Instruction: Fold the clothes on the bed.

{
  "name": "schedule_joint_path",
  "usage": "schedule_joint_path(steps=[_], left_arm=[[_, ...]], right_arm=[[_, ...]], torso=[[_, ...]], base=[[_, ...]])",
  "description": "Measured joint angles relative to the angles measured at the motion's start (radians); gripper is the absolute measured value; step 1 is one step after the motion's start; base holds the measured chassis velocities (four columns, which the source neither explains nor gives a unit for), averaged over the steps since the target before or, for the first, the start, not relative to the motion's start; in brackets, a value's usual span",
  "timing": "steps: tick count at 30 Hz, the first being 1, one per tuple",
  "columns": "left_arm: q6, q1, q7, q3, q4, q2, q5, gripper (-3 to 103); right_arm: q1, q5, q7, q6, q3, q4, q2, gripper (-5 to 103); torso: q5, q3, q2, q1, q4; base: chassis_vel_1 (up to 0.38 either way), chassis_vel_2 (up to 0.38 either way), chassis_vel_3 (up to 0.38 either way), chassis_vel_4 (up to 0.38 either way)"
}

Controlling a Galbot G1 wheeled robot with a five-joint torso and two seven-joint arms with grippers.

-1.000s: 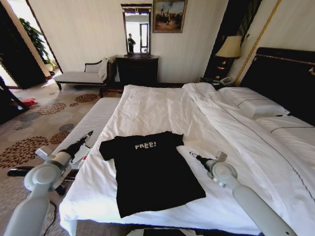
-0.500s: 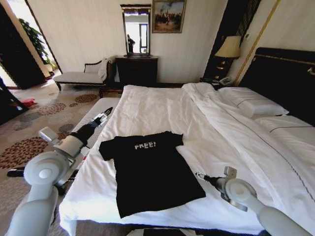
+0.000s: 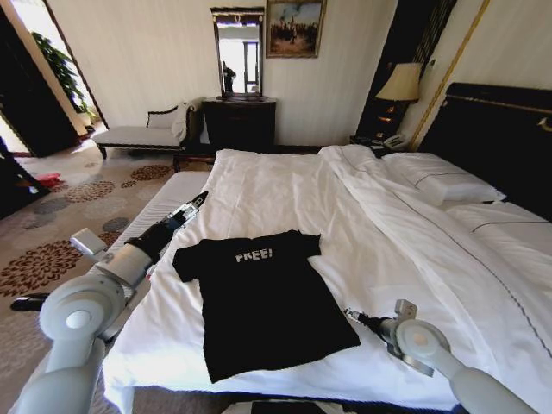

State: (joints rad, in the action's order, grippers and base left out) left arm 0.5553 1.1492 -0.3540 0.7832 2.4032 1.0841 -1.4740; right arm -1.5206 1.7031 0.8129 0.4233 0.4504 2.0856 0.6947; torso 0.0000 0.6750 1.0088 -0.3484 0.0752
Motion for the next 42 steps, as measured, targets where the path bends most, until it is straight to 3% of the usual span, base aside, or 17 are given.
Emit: schedule_joint_path(steps=[11,13,16,20,42], left_arm=[[-0.004,-0.006,-0.002,-0.001,-0.029,-0.013,0.007,100],[-0.004,-0.007,-0.001,-0.002,-0.031,-0.013,0.009,100],[-0.005,-0.012,0.001,-0.007,-0.044,-0.013,0.016,100],[-0.007,-0.013,0.004,-0.010,-0.059,-0.012,0.022,100],[-0.021,-0.038,0.022,-0.026,-0.098,0.011,0.058,100]], right_arm=[[-0.035,-0.043,0.011,-0.011,-0.010,0.026,0.008,30],[-0.039,-0.044,0.011,-0.013,-0.009,0.032,0.008,30],[-0.057,-0.043,0.021,-0.018,-0.005,0.068,0.009,14],[-0.062,-0.041,0.037,-0.021,-0.004,0.097,0.006,2],[-0.068,0.054,0.111,-0.027,0.013,0.170,-0.077,-3]], torso=[[0.0000,0.000,0.000,0.000,-0.0001],[0.0000,0.000,0.000,0.000,-0.0001],[0.0005,0.000,0.000,0.000,-0.0001],[0.0003,0.000,0.000,0.000,-0.0001],[0.0000,0.000,0.000,0.000,0.0000]], base=[[0.000,0.000,0.000,0.000],[0.000,0.000,0.000,0.000],[0.000,0.000,0.000,0.000],[0.000,0.000,0.000,0.000],[0.000,0.000,0.000,0.000]])
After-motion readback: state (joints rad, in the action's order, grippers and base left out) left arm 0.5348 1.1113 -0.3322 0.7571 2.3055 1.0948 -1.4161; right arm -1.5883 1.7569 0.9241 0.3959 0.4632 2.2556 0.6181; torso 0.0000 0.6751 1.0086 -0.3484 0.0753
